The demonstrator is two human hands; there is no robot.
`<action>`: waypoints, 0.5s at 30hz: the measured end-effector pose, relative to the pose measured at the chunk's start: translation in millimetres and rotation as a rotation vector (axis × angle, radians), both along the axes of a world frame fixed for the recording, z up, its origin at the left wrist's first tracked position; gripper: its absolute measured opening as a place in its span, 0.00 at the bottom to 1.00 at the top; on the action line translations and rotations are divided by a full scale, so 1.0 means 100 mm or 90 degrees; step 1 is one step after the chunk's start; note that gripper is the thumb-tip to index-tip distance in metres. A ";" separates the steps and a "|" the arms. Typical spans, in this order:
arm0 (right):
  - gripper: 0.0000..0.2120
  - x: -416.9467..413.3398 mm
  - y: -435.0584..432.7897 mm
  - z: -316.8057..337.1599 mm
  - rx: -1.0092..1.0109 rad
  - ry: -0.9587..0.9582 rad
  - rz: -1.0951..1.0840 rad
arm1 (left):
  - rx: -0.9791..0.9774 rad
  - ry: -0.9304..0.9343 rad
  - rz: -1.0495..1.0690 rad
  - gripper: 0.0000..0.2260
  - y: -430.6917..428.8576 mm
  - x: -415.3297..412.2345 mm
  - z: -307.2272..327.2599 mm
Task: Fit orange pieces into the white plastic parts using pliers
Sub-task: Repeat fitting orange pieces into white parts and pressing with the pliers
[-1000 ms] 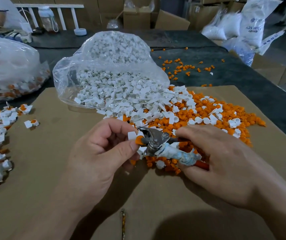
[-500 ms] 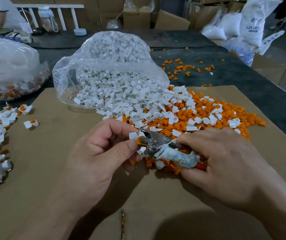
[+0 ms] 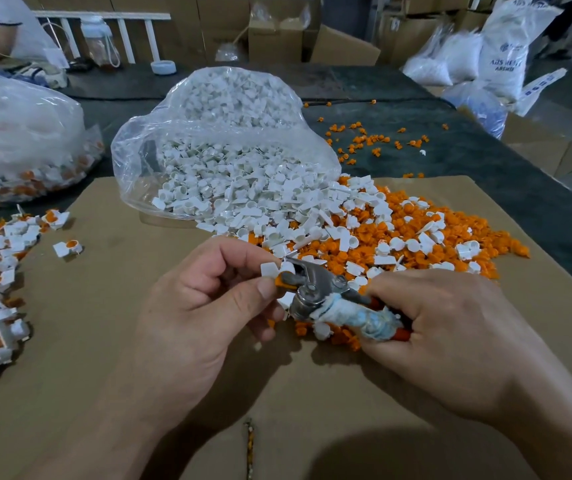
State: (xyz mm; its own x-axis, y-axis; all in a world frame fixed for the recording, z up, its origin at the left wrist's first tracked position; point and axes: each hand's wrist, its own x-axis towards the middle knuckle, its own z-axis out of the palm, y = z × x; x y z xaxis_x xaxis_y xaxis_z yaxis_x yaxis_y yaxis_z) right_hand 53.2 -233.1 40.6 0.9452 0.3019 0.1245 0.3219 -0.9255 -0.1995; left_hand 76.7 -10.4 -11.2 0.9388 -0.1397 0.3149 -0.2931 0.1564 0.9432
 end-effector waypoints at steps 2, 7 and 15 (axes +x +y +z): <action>0.16 0.00 0.02 -0.03 0.003 -0.020 -0.010 | 0.000 0.011 0.011 0.05 0.00 -0.01 0.02; 0.23 0.07 -0.04 -0.10 0.011 -0.040 -0.018 | -0.008 0.077 0.107 0.05 -0.02 0.01 0.07; 0.31 0.21 0.00 -0.21 -0.123 -0.059 -0.096 | 0.083 0.187 0.093 0.16 -0.08 -0.05 0.04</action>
State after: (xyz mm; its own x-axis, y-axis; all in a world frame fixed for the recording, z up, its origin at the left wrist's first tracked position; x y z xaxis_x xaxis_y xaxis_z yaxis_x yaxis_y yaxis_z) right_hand 74.1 -233.4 19.7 0.9686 0.1843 0.1667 0.1855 -0.9826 0.0090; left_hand 71.4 -18.0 -6.8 0.9997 -0.0185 0.0160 -0.0159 0.0053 0.9999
